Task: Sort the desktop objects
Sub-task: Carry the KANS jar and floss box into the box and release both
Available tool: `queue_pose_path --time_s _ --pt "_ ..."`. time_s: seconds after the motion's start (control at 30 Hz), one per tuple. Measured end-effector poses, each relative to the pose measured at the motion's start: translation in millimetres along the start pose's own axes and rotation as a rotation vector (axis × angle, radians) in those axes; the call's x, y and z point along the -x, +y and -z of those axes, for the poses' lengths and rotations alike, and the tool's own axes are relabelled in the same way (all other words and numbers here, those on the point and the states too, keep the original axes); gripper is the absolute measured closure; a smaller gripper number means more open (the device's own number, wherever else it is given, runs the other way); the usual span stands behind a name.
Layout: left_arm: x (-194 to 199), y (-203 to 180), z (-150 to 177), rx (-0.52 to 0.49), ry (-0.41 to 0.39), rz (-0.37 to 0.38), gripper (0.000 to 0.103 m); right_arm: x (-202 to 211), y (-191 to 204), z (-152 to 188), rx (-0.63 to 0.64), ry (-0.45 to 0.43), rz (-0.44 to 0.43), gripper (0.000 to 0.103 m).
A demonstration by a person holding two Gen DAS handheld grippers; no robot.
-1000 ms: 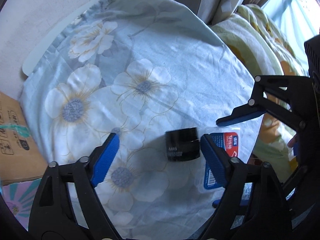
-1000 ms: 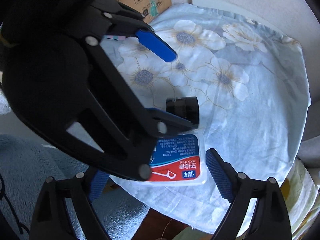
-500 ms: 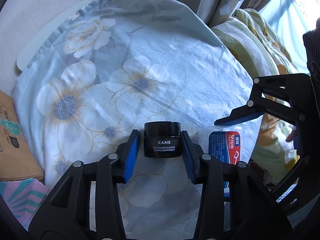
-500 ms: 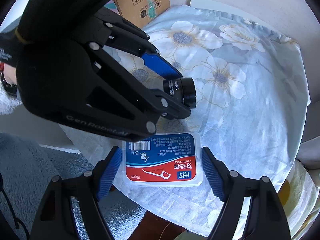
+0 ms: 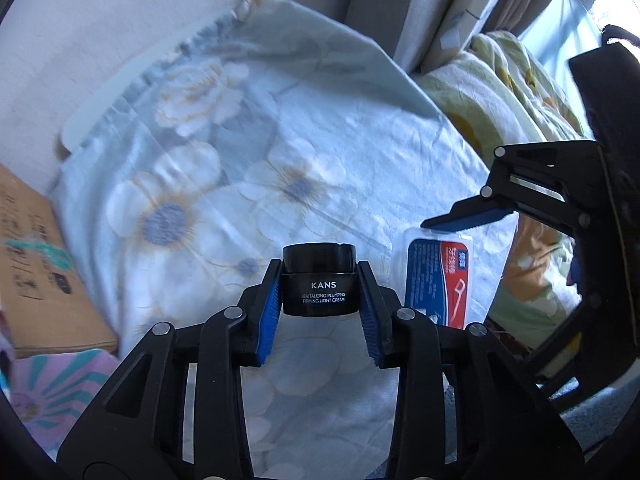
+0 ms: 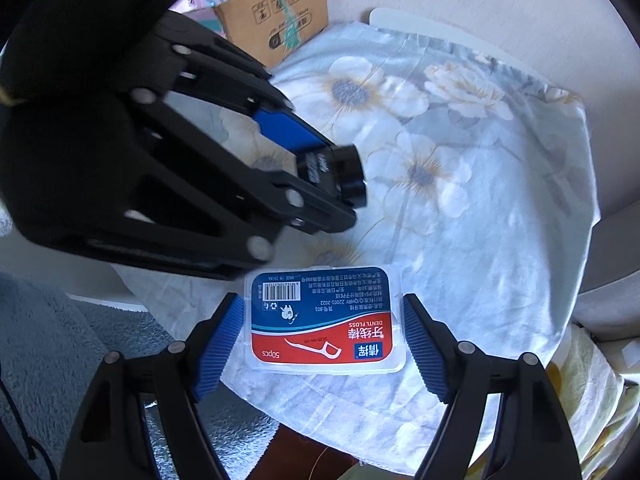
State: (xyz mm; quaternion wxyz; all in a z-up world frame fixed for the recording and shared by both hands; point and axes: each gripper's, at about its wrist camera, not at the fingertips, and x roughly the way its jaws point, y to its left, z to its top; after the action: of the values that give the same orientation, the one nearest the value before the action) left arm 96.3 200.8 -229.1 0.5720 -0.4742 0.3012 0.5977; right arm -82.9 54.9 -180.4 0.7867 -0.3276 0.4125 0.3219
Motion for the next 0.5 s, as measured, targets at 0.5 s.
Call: queue_pose_path --time_s 0.5 --pt "142 97 -12 0.187 -0.201 -0.176 0.070 52 11 -91 0.018 -0.086 0.046 0.027"
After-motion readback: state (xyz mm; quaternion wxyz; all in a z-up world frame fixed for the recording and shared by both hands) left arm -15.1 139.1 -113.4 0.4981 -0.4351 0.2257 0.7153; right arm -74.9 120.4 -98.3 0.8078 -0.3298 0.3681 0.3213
